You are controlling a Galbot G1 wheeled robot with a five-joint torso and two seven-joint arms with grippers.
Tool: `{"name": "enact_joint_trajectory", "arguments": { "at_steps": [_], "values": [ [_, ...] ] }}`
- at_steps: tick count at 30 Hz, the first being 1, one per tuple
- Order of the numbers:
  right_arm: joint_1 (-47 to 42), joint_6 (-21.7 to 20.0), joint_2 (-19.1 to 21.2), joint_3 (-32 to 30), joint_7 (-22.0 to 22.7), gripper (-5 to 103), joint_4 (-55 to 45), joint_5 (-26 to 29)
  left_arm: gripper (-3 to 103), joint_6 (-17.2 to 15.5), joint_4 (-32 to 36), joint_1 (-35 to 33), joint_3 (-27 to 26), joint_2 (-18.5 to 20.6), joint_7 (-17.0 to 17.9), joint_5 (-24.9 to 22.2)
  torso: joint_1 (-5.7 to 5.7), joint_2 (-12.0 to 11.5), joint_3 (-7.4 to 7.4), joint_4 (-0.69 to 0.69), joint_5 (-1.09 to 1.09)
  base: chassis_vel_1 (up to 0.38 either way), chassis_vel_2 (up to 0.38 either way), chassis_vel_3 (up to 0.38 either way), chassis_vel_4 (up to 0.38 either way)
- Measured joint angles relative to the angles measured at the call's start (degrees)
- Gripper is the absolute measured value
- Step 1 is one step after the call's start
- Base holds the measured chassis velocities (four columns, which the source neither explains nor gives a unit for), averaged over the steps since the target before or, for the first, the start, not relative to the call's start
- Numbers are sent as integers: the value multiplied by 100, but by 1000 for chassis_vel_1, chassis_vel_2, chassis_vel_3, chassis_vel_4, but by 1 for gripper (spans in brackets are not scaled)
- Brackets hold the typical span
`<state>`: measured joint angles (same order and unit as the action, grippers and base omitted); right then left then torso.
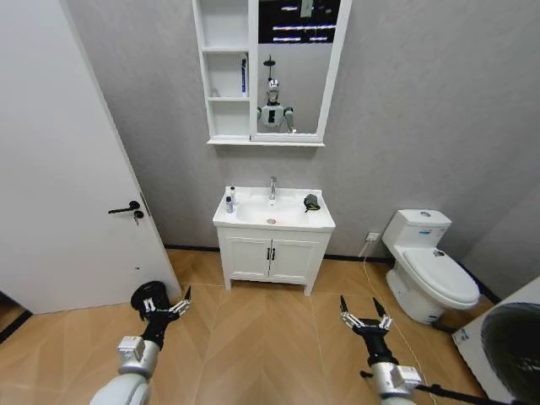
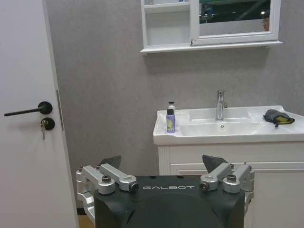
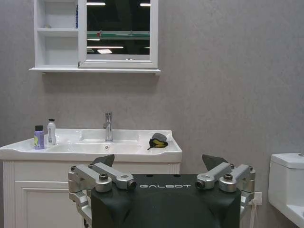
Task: Move facial cleanser and shampoo from washbasin to cabinet, then wipe washbasin with towel.
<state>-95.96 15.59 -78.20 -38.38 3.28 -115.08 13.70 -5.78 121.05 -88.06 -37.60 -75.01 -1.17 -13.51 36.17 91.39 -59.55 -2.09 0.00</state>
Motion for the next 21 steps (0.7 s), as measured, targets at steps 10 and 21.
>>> {"name": "enact_joint_trajectory", "arguments": {
  "at_steps": [10,21],
  "values": [
    [-97,90,-13,-36,-28,100,-42,12,97,28,18,-58,29,6,-15,34,0,0,0,0,0,0,0,0,0],
    [-51,96,-85,-70,-74,100,-89,-34,97,46,-26,3,91,0,-26,34,-2,2,1,0,-1,-18,18,21,-12]
  ]
}}
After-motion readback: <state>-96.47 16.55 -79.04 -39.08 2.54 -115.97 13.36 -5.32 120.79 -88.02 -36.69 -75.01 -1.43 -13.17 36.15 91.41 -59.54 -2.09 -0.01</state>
